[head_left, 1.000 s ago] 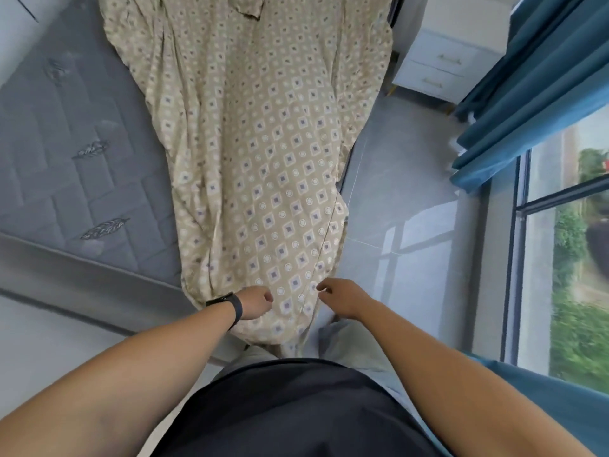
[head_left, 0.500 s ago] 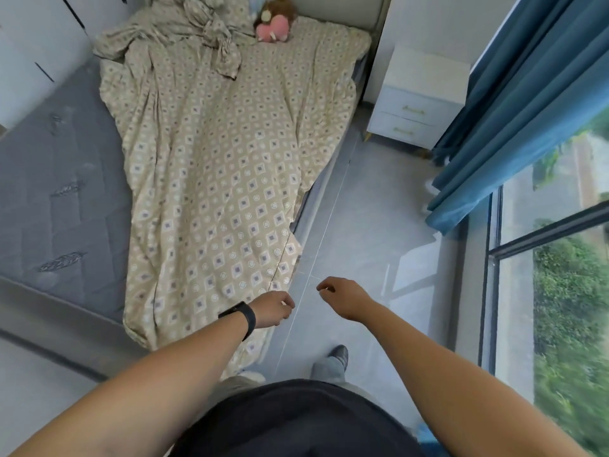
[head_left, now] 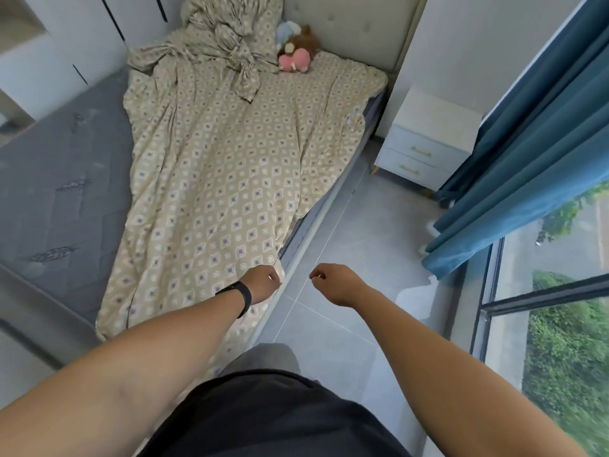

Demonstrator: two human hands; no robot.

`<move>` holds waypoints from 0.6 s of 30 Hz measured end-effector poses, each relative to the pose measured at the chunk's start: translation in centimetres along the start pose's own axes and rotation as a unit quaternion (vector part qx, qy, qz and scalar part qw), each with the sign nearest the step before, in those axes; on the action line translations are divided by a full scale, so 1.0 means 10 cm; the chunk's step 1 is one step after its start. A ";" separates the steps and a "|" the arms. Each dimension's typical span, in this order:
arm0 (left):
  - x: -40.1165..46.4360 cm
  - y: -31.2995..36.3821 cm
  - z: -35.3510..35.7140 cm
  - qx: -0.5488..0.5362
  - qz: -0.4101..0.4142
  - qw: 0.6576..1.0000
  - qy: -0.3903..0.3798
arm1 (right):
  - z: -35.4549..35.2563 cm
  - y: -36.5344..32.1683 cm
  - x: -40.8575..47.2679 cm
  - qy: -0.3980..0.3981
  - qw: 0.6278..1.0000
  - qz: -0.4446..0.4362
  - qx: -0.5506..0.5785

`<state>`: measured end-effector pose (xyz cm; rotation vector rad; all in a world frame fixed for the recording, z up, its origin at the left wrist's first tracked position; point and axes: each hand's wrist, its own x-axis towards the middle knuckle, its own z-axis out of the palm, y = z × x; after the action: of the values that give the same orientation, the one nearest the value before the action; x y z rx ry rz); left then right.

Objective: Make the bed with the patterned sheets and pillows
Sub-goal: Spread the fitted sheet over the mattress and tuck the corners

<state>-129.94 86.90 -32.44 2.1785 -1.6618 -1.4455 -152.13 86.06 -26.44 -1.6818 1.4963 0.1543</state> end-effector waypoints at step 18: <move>1.79 0.36 -0.44 -0.043 -0.027 0.997 -0.066 | -1.03 -0.19 2.25 -0.119 0.957 -0.072 -0.256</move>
<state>-129.83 69.44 -39.39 2.1420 -1.5568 -1.6766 -148.78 62.18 -32.50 -2.0827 1.2082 0.6890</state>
